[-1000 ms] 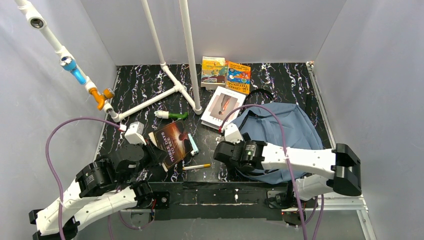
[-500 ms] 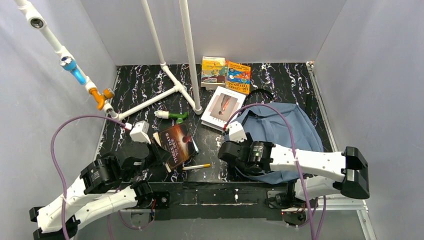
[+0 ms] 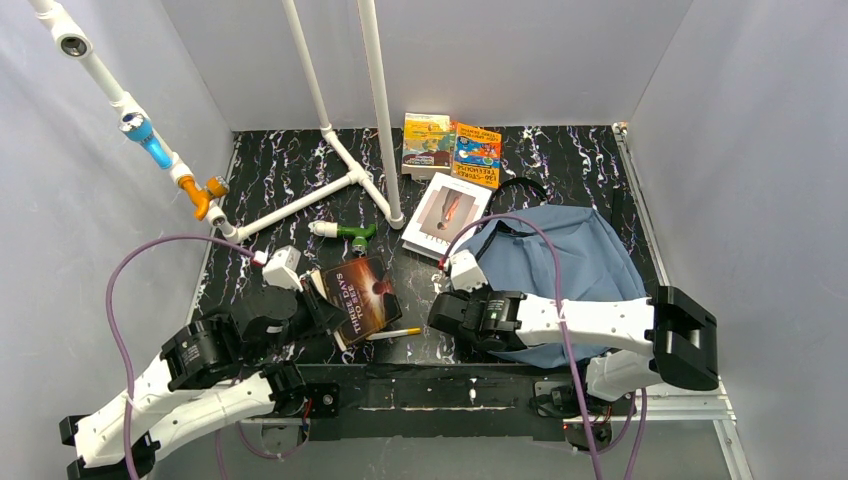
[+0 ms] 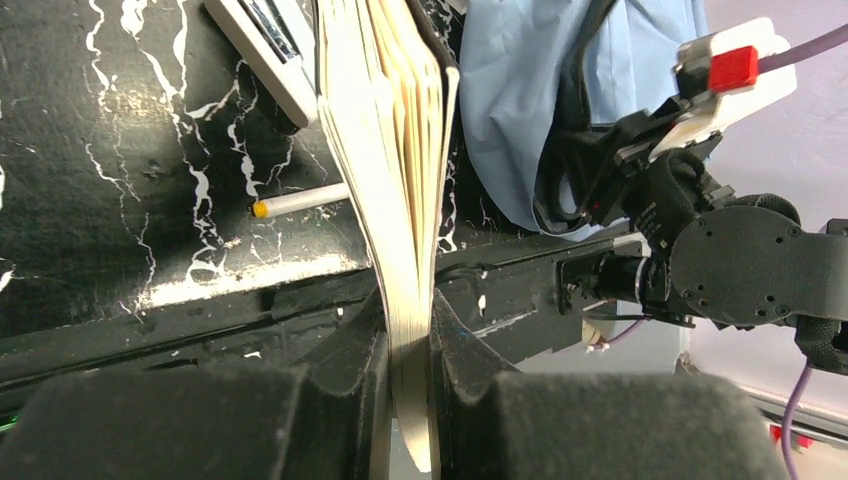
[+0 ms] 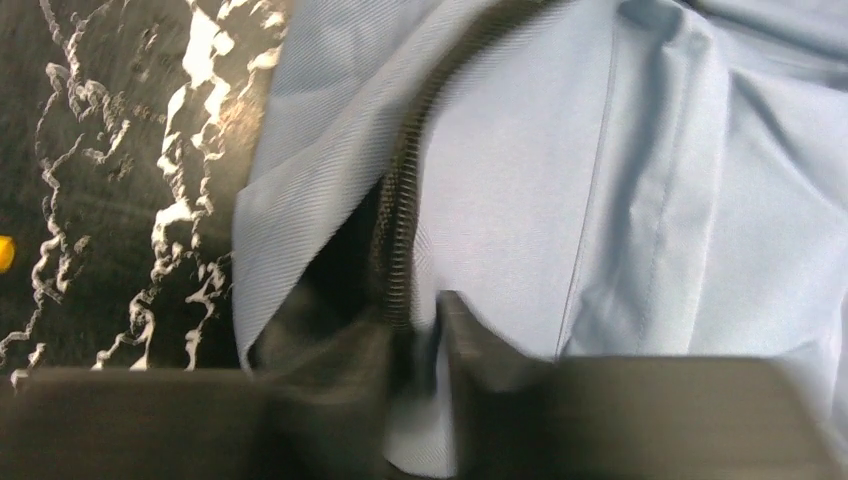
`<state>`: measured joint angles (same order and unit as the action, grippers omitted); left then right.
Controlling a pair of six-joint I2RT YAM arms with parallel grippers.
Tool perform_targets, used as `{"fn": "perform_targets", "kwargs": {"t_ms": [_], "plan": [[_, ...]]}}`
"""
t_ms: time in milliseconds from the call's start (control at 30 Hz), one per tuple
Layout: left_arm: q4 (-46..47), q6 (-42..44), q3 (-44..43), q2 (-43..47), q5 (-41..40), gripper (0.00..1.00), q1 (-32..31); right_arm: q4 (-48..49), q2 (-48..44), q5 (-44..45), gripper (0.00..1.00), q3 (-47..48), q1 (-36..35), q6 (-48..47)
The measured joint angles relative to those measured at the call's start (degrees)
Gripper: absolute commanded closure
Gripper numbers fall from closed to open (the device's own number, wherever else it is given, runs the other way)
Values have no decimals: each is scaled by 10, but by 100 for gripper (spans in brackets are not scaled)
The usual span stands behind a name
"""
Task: Pack the student bag
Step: Place the book in the student bag.
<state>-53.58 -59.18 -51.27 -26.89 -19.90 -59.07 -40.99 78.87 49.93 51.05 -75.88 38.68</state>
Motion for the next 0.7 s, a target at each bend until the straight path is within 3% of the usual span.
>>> {"fn": "perform_targets", "kwargs": {"t_ms": [33, 167, 367, 500, 700], "plan": [[1, 0, 0, -1, 4, 100, 0, -2, -1, 10, 99, 1, 0, -2], [21, 1, 0, -11, 37, 100, 0, -26, -36, 27, 99, 10, 0, -27], [127, 12, 10, -42, 122, 100, 0, -27, -200, -41, 99, 66, 1, -123], [222, 10, 9, -106, 184, 100, 0, -8, -289, -82, 99, 81, 1, -152], [284, -2, -11, -243, 243, 100, 5, -7, -308, -107, 99, 77, 0, -161]]}}
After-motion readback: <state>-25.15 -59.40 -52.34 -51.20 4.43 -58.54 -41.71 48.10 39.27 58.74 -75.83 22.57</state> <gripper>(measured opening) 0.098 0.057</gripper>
